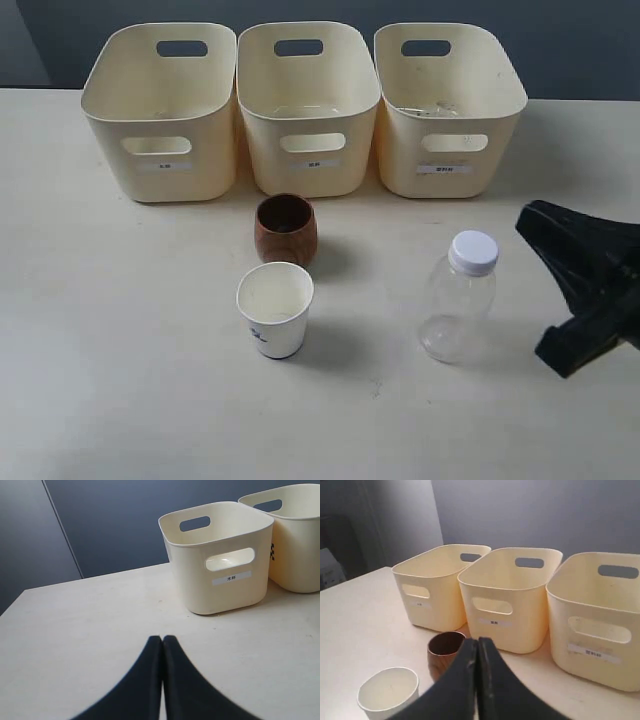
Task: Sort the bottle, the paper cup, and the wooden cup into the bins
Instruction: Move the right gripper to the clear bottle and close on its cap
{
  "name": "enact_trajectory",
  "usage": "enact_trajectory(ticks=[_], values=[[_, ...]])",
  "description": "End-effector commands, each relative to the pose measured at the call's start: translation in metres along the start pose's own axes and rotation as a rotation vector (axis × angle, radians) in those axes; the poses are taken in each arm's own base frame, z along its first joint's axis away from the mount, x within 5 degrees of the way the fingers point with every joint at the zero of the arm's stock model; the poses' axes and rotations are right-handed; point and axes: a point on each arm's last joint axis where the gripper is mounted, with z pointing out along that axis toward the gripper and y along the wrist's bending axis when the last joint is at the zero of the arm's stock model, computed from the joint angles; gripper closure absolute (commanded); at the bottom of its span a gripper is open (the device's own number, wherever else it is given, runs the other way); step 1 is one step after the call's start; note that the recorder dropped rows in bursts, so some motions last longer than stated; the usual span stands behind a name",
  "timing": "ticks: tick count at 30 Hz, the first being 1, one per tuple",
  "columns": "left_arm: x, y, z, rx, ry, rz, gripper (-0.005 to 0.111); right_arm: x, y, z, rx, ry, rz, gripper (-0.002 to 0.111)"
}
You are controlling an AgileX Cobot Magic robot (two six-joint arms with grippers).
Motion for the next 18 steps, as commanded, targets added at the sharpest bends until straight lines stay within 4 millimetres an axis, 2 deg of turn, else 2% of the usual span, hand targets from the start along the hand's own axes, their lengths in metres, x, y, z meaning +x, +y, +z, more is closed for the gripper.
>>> enact_trajectory(ticks=[1,3,6,8,18], values=[[0.000,0.000,0.000,0.004,-0.005,-0.006,0.107,-0.006,0.002,0.023,-0.050,0.001,-0.045,0.094],[0.000,0.000,0.000,0.004,-0.005,-0.006,0.107,-0.007,0.000,0.033,-0.038,0.018,-0.024,0.078],[0.000,0.000,0.000,0.004,-0.005,-0.006,0.107,-0.011,-0.003,0.044,-0.020,0.028,0.002,0.047],[0.000,0.000,0.000,0.004,-0.005,-0.006,0.107,-0.013,-0.003,0.050,-0.020,0.032,0.002,0.034],[0.000,0.000,0.000,0.004,-0.005,-0.006,0.107,-0.007,-0.005,0.051,0.003,0.102,0.001,0.040]])
